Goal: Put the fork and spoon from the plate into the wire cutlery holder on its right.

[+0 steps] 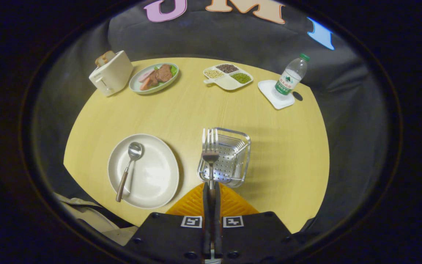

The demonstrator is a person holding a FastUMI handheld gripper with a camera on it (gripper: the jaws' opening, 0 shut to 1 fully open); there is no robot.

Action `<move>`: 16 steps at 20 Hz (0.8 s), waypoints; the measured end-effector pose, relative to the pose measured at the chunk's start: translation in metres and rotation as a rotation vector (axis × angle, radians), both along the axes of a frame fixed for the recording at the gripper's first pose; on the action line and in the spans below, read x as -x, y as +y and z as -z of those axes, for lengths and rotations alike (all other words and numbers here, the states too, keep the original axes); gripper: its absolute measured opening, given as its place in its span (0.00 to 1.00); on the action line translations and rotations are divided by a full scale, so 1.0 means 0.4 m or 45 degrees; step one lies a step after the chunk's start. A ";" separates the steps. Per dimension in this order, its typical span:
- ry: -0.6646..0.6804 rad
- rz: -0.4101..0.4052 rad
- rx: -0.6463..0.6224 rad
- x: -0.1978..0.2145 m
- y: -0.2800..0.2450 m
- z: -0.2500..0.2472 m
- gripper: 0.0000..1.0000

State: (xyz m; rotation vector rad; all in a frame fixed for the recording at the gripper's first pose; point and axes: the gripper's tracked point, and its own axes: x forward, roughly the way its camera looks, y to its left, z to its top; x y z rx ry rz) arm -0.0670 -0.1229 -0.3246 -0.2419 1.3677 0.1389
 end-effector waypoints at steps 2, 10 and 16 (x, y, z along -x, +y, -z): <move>0.020 0.007 0.026 0.003 -0.021 0.008 0.07; 0.083 0.041 0.047 0.009 -0.039 0.027 0.09; 0.053 0.103 -0.007 -0.015 -0.021 0.013 0.22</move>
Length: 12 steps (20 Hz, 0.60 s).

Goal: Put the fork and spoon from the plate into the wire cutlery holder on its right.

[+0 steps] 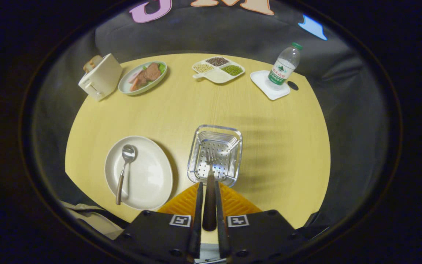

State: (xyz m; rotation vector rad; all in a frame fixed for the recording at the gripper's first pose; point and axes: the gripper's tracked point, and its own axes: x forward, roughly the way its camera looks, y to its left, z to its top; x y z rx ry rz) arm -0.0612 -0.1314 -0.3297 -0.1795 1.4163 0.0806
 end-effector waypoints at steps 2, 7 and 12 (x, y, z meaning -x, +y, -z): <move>-0.022 0.009 -0.023 -0.008 0.013 -0.008 0.40; -0.209 0.016 -0.108 -0.064 0.075 -0.037 0.83; -0.478 -0.048 -0.079 -0.109 0.115 -0.066 1.00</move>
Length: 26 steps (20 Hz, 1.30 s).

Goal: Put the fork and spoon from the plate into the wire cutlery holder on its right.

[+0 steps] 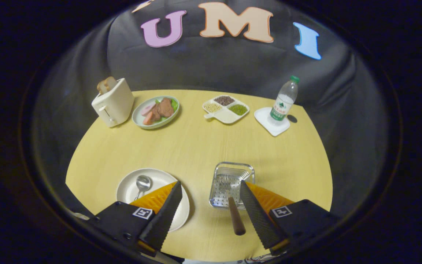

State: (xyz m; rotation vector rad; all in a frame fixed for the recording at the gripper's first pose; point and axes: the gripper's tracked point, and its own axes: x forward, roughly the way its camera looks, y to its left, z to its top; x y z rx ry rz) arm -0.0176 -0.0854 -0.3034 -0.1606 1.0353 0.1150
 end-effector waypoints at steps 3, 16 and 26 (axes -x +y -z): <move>-0.152 -0.060 0.005 -0.020 0.049 -0.022 1.00; -0.252 -0.109 -0.058 0.072 0.239 0.049 1.00; -0.087 -0.227 -0.070 0.187 0.368 0.187 1.00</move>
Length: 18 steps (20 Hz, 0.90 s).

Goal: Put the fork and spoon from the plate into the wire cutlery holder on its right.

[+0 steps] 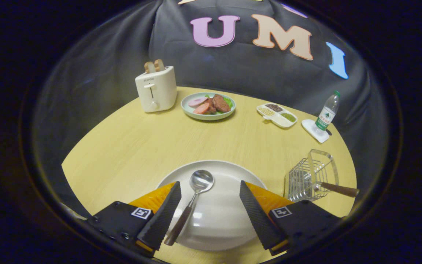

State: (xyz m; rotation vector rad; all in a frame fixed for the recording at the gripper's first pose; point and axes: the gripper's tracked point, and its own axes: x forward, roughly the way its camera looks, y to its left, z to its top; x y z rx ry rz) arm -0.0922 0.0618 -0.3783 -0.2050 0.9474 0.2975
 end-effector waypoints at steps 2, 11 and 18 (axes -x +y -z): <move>0.035 -0.012 0.012 0.013 0.009 0.020 1.00; 0.173 -0.061 0.087 0.077 0.016 0.085 0.86; 0.245 -0.080 0.110 0.106 0.017 0.104 0.58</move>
